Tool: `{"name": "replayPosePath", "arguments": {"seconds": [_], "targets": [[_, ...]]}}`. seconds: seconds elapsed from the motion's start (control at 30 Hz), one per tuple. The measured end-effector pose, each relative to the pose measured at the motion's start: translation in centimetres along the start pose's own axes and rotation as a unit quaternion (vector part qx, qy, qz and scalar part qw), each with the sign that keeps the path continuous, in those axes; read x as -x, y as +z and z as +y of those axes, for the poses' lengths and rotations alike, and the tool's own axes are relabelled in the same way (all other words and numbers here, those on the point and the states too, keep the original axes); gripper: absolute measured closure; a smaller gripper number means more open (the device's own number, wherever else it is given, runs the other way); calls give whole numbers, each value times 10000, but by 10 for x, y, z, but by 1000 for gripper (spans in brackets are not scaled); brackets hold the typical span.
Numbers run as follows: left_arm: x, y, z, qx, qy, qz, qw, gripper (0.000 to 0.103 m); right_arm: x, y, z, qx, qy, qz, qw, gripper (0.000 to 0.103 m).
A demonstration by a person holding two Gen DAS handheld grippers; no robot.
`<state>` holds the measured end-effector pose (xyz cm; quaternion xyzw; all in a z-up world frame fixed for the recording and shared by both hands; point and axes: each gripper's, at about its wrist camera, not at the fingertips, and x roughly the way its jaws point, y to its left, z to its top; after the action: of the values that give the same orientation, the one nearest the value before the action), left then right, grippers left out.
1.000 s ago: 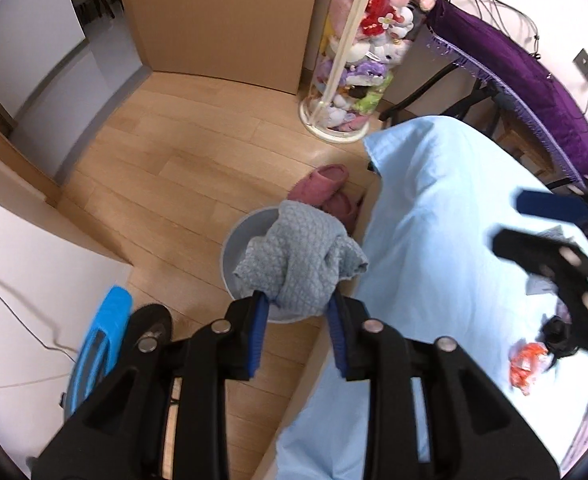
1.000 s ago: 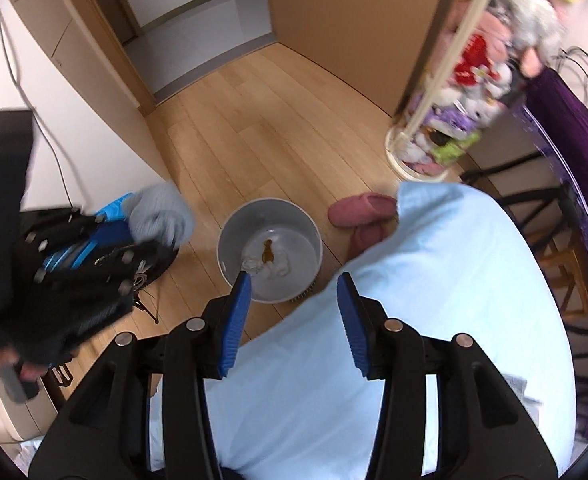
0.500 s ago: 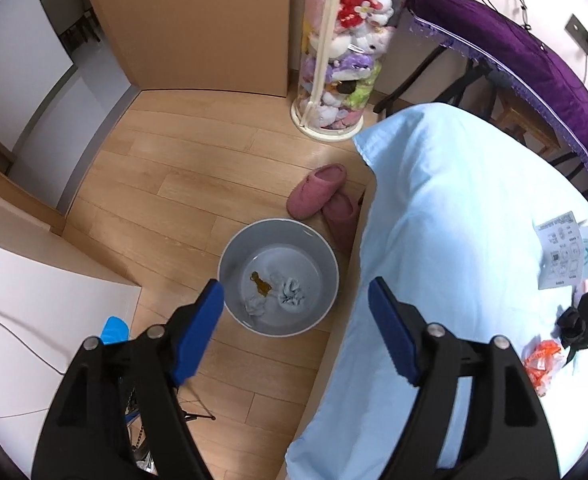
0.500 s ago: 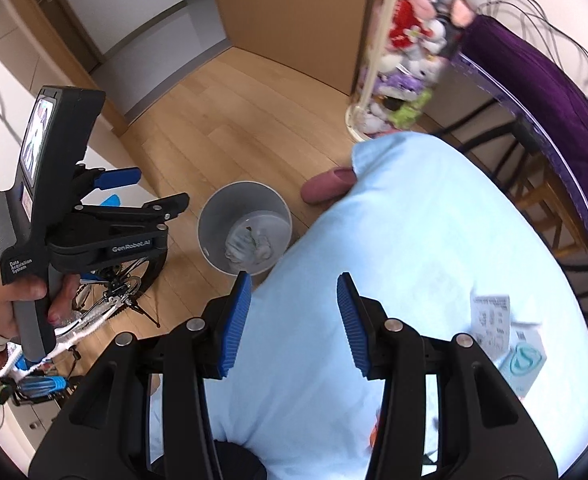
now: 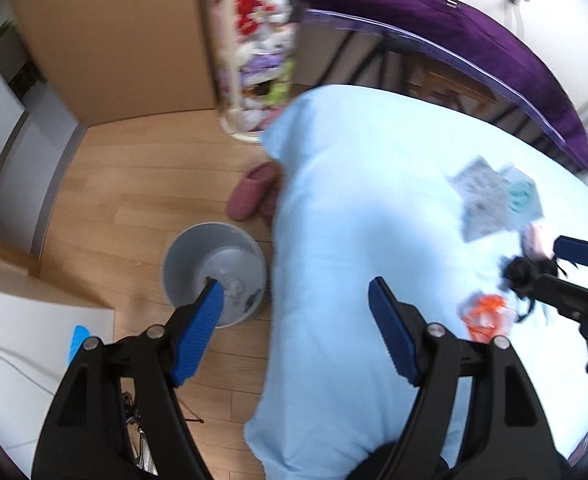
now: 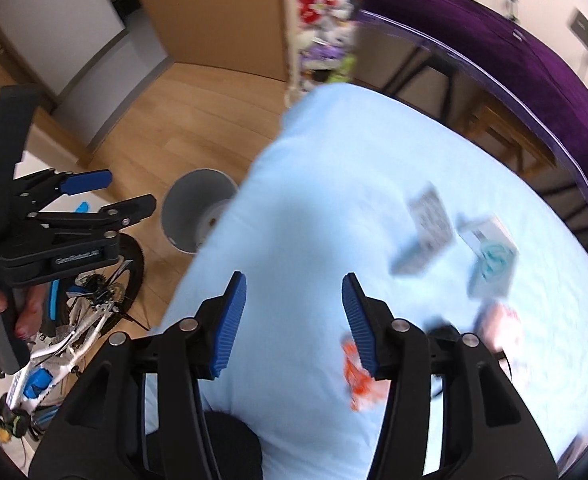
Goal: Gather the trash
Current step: 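Move both open grippers back over the bed toward the plastic bags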
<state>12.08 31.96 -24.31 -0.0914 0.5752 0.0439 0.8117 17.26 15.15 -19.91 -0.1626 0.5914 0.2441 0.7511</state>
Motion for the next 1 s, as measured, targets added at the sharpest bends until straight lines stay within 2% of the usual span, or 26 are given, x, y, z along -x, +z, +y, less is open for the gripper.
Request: {"name": "replayPosePath", "arguments": {"seconds": [0.13, 0.27, 0.5, 0.73, 0.87, 1.0], "targets": [[3, -6, -45, -346, -229, 33, 9991, 28, 11, -34, -41, -473, -268, -11, 9985, 48], [3, -14, -93, -703, -425, 107, 9966, 28, 22, -73, -81, -975, -513, -45, 9939, 36], [-8, -34, -166, -1233, -622, 301, 9900, 28, 27, -141, -136, -1719, -679, 11, 9828, 36], [-27, -55, -217, -1690, -674, 461, 9822, 28, 6, -193, -155, -2171, -586, 99, 9743, 36], [-42, -67, -235, -1893, -736, 573, 9775, 28, -9, -209, -159, -2394, -584, 105, 9691, 36], [-57, -73, -251, -2028, -818, 660, 9736, 28, -20, -220, -174, -2604, -759, 20, 9625, 36]]}}
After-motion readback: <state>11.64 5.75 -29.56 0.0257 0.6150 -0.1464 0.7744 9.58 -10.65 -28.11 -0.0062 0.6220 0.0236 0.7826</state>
